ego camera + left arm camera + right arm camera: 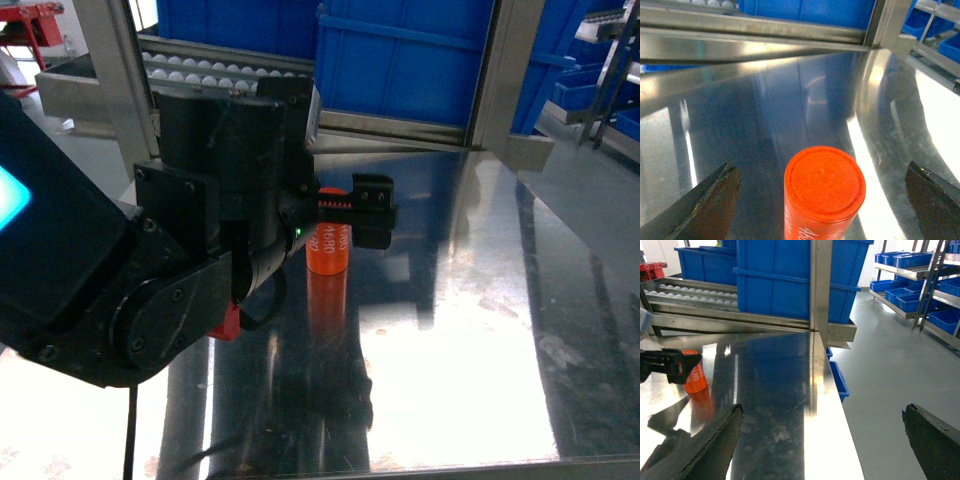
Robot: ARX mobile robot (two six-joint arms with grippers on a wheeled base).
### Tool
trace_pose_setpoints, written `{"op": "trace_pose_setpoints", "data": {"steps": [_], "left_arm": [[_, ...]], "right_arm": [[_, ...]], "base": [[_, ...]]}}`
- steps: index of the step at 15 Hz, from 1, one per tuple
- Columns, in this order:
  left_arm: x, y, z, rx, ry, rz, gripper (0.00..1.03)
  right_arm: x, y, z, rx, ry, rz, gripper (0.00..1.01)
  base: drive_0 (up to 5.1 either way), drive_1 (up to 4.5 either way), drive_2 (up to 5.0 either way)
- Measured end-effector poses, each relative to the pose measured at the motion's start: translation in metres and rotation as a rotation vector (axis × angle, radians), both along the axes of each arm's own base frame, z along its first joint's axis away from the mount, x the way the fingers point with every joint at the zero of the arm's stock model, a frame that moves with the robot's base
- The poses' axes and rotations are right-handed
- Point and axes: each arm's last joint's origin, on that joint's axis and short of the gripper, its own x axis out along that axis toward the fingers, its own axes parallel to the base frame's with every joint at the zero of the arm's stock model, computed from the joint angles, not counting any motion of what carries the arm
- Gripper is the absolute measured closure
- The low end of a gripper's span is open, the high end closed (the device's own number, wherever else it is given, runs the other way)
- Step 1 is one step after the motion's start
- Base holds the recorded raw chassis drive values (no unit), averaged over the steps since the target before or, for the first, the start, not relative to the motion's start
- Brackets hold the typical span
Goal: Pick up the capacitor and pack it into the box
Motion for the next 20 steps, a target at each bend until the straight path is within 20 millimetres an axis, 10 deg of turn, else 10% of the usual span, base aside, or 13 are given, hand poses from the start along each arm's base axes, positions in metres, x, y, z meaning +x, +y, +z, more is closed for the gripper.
{"op": "trace_pose_setpoints", "data": {"steps": [5, 9, 11, 15, 17, 20], "left_arm": [[0.036, -0.010, -0.047, 0.030, 0.077, -0.017, 0.06], [0.040, -0.011, -0.048, 0.037, 0.098, -0.002, 0.56], [0.040, -0.007, -0.042, 0.028, 0.105, 0.018, 0.59], [0.008, 0.023, 0.045, -0.077, -0.079, 0.125, 0.59], [-0.034, 0.055, 0.097, -0.110, -0.215, 0.172, 0.59], [-0.109, 0.097, 0.117, -0.069, -0.253, 0.248, 0.59]], "right_arm": [[0.000, 0.000, 0.000, 0.000, 0.000, 0.000, 0.03], [0.000, 0.000, 0.000, 0.000, 0.000, 0.000, 0.03], [0.000, 0.000, 0.000, 0.000, 0.000, 0.000, 0.03], [0.000, 0.000, 0.000, 0.000, 0.000, 0.000, 0.03], [0.000, 0.000, 0.000, 0.000, 0.000, 0.000, 0.03], [0.000, 0.000, 0.000, 0.000, 0.000, 0.000, 0.03]], "base": [[0.0, 0.00, 0.0], [0.0, 0.00, 0.0], [0.0, 0.00, 0.0], [0.0, 0.00, 0.0], [0.0, 0.00, 0.0], [0.0, 0.00, 0.0]]}}
